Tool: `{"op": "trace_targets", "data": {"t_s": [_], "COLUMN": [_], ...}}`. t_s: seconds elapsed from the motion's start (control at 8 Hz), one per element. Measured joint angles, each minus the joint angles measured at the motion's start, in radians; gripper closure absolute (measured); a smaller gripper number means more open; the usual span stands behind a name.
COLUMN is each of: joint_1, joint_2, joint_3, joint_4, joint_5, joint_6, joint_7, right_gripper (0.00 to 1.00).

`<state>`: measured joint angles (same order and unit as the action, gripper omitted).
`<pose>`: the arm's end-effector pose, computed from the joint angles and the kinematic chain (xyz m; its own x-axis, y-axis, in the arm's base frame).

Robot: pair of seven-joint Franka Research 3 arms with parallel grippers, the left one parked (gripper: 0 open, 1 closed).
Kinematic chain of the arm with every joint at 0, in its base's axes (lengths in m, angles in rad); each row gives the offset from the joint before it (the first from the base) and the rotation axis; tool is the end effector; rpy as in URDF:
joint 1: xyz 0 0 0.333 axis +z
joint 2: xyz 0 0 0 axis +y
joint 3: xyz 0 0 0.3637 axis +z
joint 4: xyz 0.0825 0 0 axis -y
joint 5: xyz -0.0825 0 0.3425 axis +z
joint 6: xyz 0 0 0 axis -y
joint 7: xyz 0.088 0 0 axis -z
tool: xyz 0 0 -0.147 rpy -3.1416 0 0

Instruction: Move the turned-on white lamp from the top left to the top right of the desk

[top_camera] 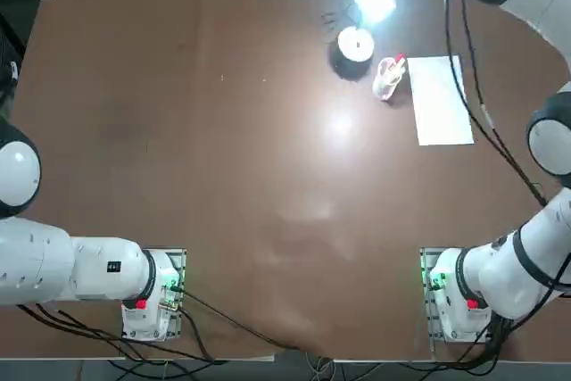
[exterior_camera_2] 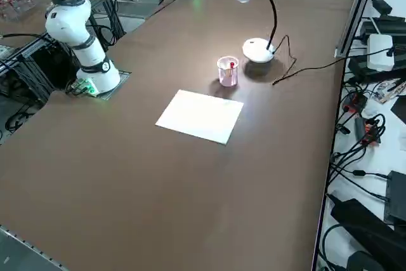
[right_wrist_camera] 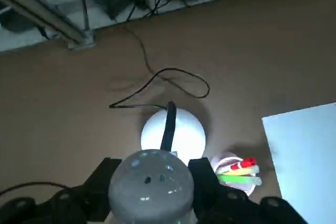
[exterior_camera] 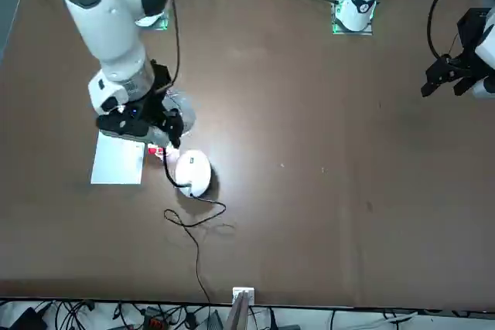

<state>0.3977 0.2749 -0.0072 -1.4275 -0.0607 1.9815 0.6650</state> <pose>0.6065 0.2438 0.5806 0.9311 -0.2614 0.2545 -0.2377 -0.9638 -0.1207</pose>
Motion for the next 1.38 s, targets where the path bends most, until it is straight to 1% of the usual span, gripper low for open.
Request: {"op": "trace_targets", "data": {"t_s": [0.38,0.5,0.62,0.75,0.88,1.0,1.12,1.25,1.38], "joint_1": [-0.184,-0.240,-0.284,-0.315,-0.330,-0.336,-0.335,-0.333,-0.336], "joint_2": [-0.001,0.000,0.003,0.009,0.019,0.031,0.036,0.032,0.017], "joint_3": [-0.013,-0.036,-0.077,-0.126,-0.161,-0.172,-0.173,-0.172,-0.172], "joint_4": [0.058,0.059,0.058,0.048,0.019,-0.014,-0.046,-0.079,-0.122], "joint_5": [-0.007,-0.013,-0.021,-0.068,-0.181,-0.305,-0.374,-0.387,-0.386], "joint_6": [-0.003,-0.009,-0.023,-0.039,-0.042,-0.041,-0.022,0.024,0.094], "joint_7": [0.006,0.017,0.046,0.086,0.150,0.256,0.347,0.383,0.396], "right_gripper": [0.27,0.27,0.27,0.27,0.27,0.27,0.27,0.27,0.27]}}
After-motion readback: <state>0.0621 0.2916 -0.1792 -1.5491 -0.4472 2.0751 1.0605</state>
